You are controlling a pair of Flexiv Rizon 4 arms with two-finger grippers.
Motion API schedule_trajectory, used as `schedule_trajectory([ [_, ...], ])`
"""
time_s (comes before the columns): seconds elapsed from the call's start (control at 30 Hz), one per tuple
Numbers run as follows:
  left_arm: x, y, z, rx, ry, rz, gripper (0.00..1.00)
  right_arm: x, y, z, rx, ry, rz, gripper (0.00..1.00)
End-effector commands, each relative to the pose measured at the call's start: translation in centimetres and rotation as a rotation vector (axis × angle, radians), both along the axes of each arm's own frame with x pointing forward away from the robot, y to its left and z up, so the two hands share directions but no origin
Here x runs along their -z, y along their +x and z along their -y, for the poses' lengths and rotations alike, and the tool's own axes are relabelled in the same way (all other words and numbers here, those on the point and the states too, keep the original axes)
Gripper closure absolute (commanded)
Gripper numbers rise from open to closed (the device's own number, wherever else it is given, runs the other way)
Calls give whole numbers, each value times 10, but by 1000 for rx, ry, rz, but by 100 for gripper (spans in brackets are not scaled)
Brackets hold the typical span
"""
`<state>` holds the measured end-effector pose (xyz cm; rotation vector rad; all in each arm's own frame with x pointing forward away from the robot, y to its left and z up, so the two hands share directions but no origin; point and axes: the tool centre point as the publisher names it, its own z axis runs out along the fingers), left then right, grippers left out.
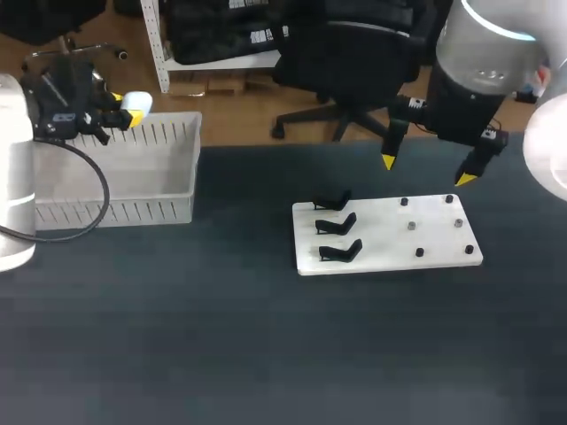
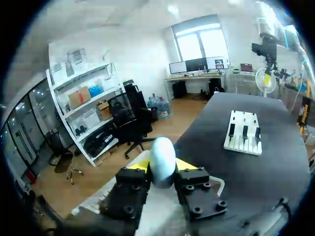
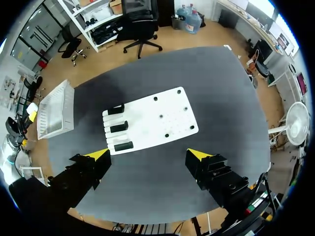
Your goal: Pick up each earbud case from the left stands, insert the matching earbuds, close the lid, and place the case in the box.
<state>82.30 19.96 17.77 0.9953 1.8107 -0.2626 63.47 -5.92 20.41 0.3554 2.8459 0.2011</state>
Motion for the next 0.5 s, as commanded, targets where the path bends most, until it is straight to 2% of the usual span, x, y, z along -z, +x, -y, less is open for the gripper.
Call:
schedule_trajectory([
  [0.03,5,12,-3,4,-15,11,100,1,-2,1,3,1,7,0],
  [0.3,11,16,-9,-14,-8,-9,100,1,-2,1,3,1,7,0],
  [0.33,11,15,-9,-22,-1,-11,81,1,-2,1,3,1,7,0],
  [0.37,12,14,-10,-26,3,-10,35,1,-2,1,3,1,7,0],
  [0.4,12,12,-10,-27,2,-9,0,1,-2,1,3,1,7,0],
  [0.5,11,6,-11,-33,0,-3,0,1,-2,1,3,1,7,0],
])
